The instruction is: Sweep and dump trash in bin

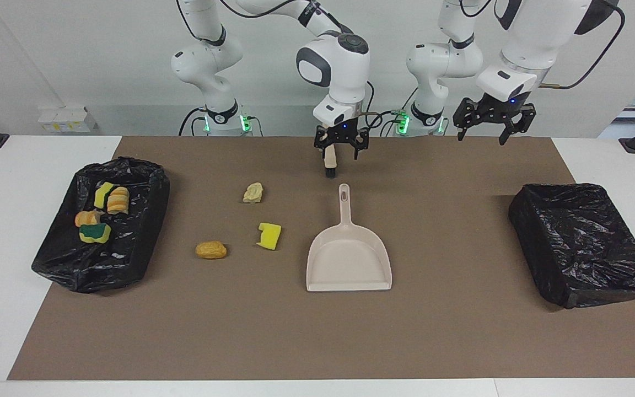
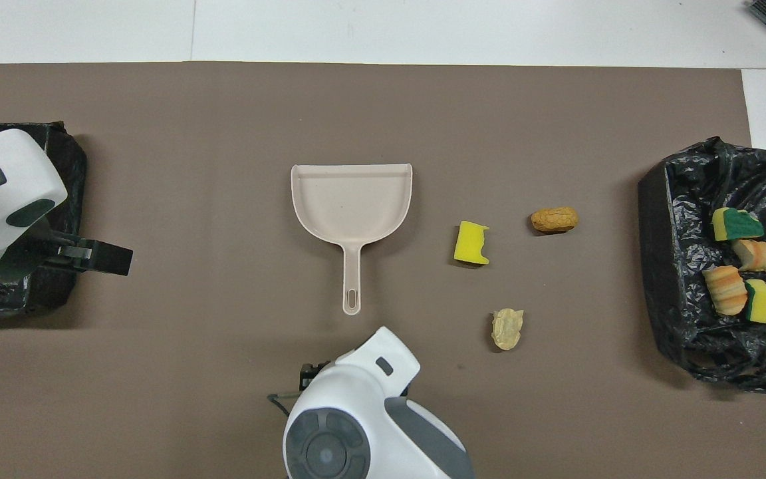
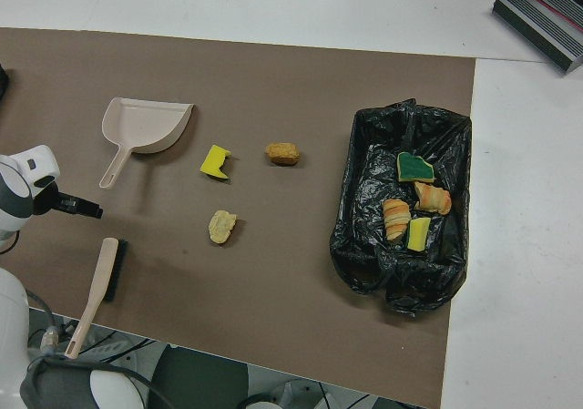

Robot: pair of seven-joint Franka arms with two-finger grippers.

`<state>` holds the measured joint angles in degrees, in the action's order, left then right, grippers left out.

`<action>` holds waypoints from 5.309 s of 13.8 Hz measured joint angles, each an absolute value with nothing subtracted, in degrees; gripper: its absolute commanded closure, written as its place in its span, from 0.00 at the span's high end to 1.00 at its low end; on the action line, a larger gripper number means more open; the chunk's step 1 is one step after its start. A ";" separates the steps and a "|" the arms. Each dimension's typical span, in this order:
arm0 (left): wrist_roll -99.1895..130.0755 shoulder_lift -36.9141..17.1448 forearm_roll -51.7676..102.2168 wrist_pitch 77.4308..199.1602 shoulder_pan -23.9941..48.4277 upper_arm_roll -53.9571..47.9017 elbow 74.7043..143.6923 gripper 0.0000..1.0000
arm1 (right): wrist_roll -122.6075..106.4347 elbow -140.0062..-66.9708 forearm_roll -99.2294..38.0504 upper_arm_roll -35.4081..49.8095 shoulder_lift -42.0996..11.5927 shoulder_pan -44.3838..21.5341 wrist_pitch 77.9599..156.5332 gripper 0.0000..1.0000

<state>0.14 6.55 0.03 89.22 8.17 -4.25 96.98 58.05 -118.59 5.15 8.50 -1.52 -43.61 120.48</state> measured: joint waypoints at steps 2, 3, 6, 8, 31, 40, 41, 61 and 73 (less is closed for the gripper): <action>0.14 6.70 0.03 88.28 8.17 -4.31 96.95 1.00 | 61.08 -124.64 2.64 8.54 2.28 -46.60 123.35 1.00; 0.14 6.78 0.03 87.98 8.17 -4.31 96.90 1.00 | 61.78 -127.73 1.22 8.55 4.09 -47.59 124.96 1.00; 0.14 6.86 0.03 87.89 8.17 -4.31 96.80 1.00 | 61.91 -134.84 -3.17 8.50 8.41 -49.20 126.77 1.00; 0.14 6.86 0.03 87.90 8.16 -4.29 96.71 1.00 | 62.73 -137.81 -4.28 8.45 9.95 -50.90 127.15 1.00; 0.16 6.86 0.03 87.65 7.62 -4.44 96.68 1.00 | 45.63 -130.89 -5.04 6.90 14.50 -33.11 113.20 0.00; 1.09 6.68 0.60 89.75 10.22 -5.66 97.81 1.00 | 11.93 -125.49 9.39 6.65 6.45 -6.56 111.56 0.00; 3.52 6.44 0.69 92.03 12.23 -5.84 99.18 1.00 | 9.31 -125.44 11.54 6.64 5.66 -4.16 113.05 0.00; 27.96 -14.94 0.72 127.57 32.63 -6.15 110.17 0.13 | -7.44 -127.24 12.60 7.85 -1.54 -1.75 120.29 0.00; -11.78 -6.88 -0.81 114.24 27.11 -4.05 109.88 0.00 | 9.24 -127.57 3.41 7.97 0.31 -10.97 116.79 0.00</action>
<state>-11.78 -6.88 -0.81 114.24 27.11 -4.05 109.88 9.24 -127.57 3.41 7.97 0.31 -10.97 116.79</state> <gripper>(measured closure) 0.683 0.740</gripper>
